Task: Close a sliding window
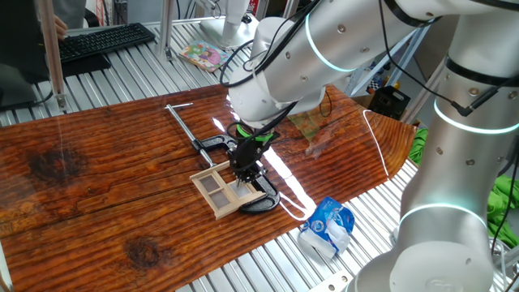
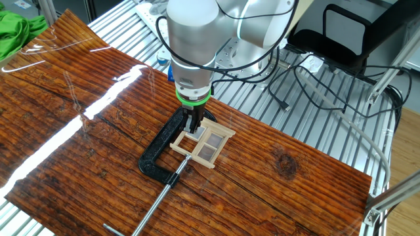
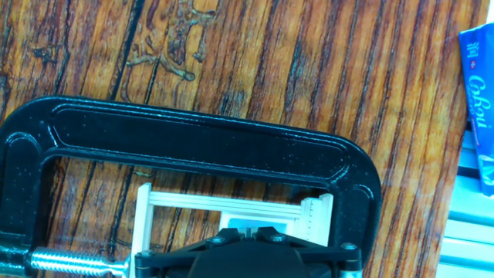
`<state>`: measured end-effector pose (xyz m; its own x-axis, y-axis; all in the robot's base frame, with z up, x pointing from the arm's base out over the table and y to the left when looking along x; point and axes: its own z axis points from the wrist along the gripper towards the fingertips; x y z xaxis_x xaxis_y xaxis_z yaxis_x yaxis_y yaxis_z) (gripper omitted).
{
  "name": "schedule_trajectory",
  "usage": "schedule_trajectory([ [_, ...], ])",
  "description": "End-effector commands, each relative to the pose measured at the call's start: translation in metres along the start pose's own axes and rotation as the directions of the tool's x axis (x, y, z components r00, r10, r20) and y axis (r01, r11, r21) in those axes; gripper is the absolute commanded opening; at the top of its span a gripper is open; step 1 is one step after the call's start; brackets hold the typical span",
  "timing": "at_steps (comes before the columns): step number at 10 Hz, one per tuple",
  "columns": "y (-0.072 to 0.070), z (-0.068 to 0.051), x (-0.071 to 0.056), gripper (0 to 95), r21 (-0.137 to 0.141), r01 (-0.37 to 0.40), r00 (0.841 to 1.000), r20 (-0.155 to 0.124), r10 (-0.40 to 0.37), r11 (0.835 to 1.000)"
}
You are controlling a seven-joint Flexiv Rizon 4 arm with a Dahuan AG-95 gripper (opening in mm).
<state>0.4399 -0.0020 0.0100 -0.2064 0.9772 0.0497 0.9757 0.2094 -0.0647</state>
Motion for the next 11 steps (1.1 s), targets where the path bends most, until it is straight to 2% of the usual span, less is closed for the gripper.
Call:
schedule_trajectory([
  [1, 0.0003, 0.0001, 0.0002, 0.0, 0.0, 0.007, 1.0, 0.013, -0.007, 1.0],
  [3, 0.0004, 0.0, 0.0002, 0.0, 0.002, 0.012, 1.0, 0.017, -0.012, 1.0],
  [8, 0.0007, -0.0014, 0.0006, 0.0, 0.003, 0.016, 1.0, -0.004, -0.016, 1.0],
  [11, 0.0012, -0.0011, 0.0005, 0.0, 0.002, 0.0, 1.0, -0.001, 0.0, 1.0],
])
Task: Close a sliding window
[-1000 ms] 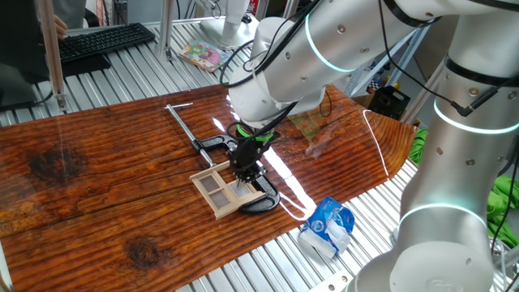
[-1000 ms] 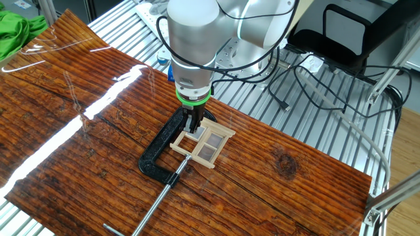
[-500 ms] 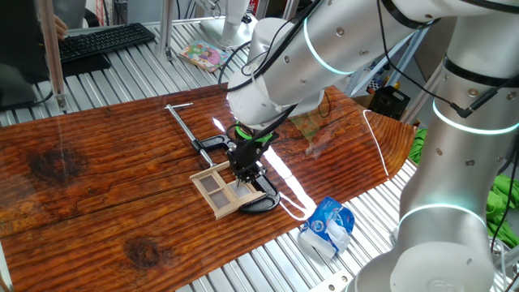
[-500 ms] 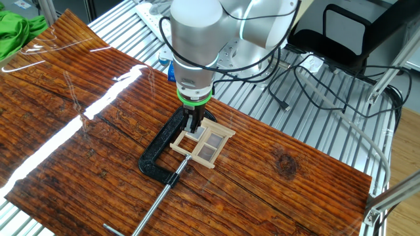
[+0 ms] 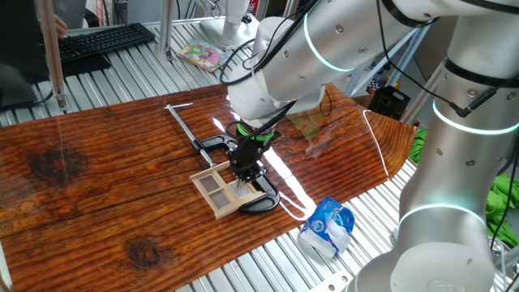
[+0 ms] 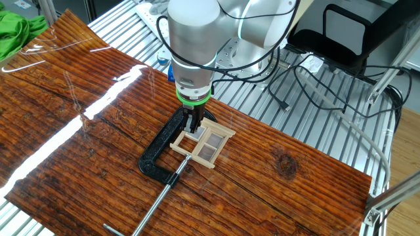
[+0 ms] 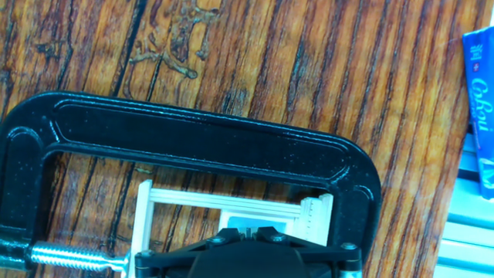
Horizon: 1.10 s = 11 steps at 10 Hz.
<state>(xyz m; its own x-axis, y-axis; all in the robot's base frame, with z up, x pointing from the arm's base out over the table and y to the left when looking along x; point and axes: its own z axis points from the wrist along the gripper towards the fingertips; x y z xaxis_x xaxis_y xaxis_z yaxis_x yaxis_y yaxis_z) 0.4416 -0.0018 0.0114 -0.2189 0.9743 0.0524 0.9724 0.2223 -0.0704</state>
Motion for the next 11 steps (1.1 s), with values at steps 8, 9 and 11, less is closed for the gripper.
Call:
schedule_trajectory([
  [8, 0.0004, 0.0017, 0.0011, 0.0, -0.007, -0.035, 0.999, 0.003, 0.035, 0.999],
  [9, 0.0005, 0.0018, 0.0011, 0.0, -0.006, -0.035, 0.999, 0.002, 0.035, 0.999],
  [11, 0.0005, 0.0018, 0.0011, 0.0, -0.006, -0.036, 0.999, 0.002, 0.036, 0.999],
])
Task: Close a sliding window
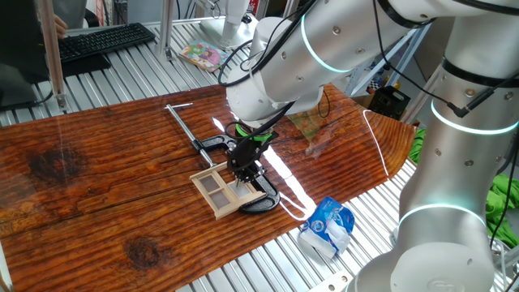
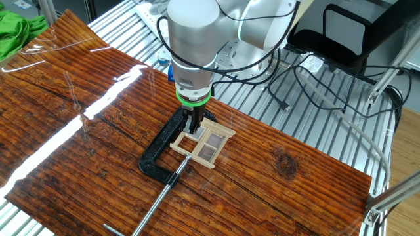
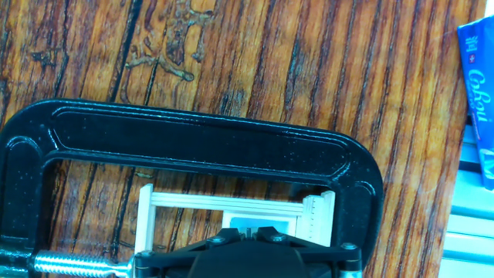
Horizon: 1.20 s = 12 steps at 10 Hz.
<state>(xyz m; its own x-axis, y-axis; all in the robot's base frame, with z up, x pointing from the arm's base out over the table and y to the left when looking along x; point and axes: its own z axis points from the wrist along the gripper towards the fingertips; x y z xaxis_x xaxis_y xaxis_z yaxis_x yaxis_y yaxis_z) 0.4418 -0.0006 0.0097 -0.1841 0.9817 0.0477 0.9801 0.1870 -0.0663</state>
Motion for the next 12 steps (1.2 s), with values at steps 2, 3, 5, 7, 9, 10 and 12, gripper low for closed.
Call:
schedule_trajectory([
  [2, 0.0002, 0.0005, 0.0, 0.0, -0.003, -0.007, 1.0, 0.002, 0.007, 1.0],
  [3, 0.0007, 0.0009, -0.0004, 0.0, -0.005, -0.012, 1.0, 0.003, 0.012, 1.0],
  [5, 0.0013, 0.0009, -0.0004, 0.0, -0.005, -0.017, 1.0, 0.002, 0.017, 1.0],
  [7, 0.0025, 0.0007, -0.0003, 0.0, -0.004, -0.02, 1.0, 0.003, 0.02, 1.0],
  [9, 0.004, 0.0018, -0.0003, 0.0, -0.005, -0.019, 1.0, 0.005, 0.02, 1.0],
  [10, 0.0046, 0.0015, -0.0001, 0.0, -0.002, -0.02, 1.0, 0.007, 0.02, 1.0],
  [12, 0.0069, 0.0005, 0.0007, 0.0, -0.002, -0.026, 1.0, 0.009, 0.026, 1.0],
])
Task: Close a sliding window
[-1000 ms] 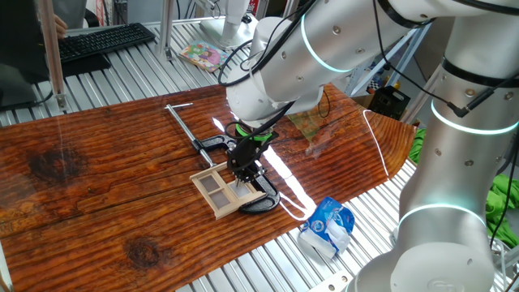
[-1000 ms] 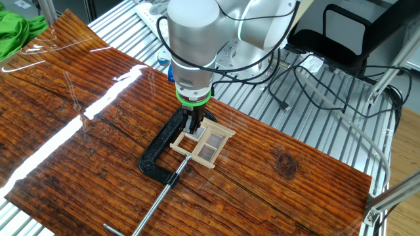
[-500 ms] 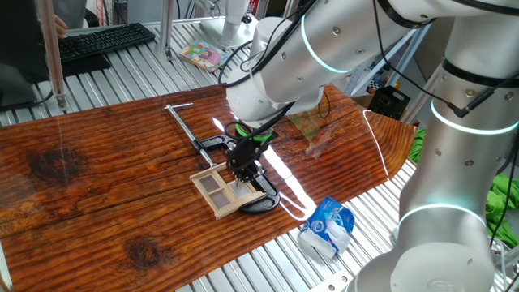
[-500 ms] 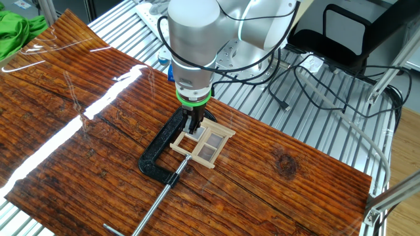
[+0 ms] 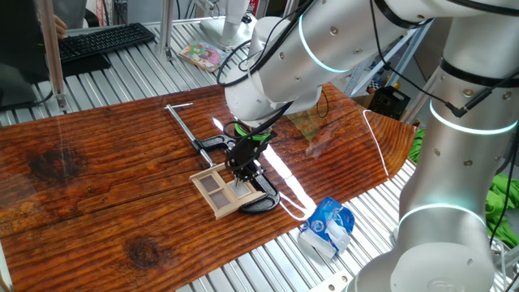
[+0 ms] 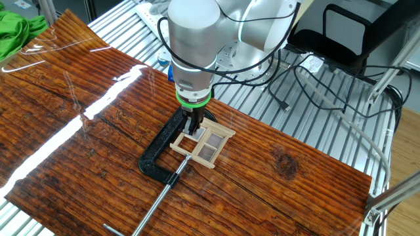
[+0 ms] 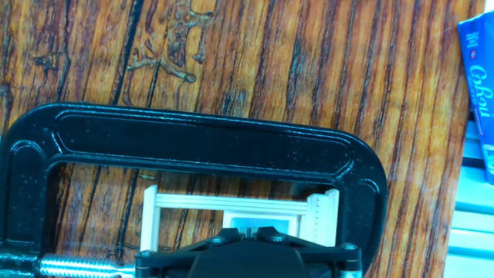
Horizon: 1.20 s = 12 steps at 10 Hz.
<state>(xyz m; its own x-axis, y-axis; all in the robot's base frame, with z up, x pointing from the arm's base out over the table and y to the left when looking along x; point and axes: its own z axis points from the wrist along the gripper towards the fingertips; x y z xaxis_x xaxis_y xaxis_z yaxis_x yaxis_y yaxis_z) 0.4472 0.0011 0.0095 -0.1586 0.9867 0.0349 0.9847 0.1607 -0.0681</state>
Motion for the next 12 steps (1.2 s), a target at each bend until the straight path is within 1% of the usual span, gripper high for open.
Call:
schedule_trajectory([
  [1, 0.003, 0.0, 0.0, 0.0, -0.002, -0.001, 1.0, 0.0, 0.001, 1.0],
  [5, 0.007, -0.001, 0.001, 0.0, 0.0, -0.005, 1.0, -0.002, 0.005, 1.0],
  [11, 0.016, -0.002, 0.003, 0.0, 0.003, -0.013, 1.0, 0.008, 0.013, 1.0],
  [12, 0.017, -0.002, 0.003, 0.0, 0.004, -0.011, 1.0, 0.006, 0.011, 1.0],
])
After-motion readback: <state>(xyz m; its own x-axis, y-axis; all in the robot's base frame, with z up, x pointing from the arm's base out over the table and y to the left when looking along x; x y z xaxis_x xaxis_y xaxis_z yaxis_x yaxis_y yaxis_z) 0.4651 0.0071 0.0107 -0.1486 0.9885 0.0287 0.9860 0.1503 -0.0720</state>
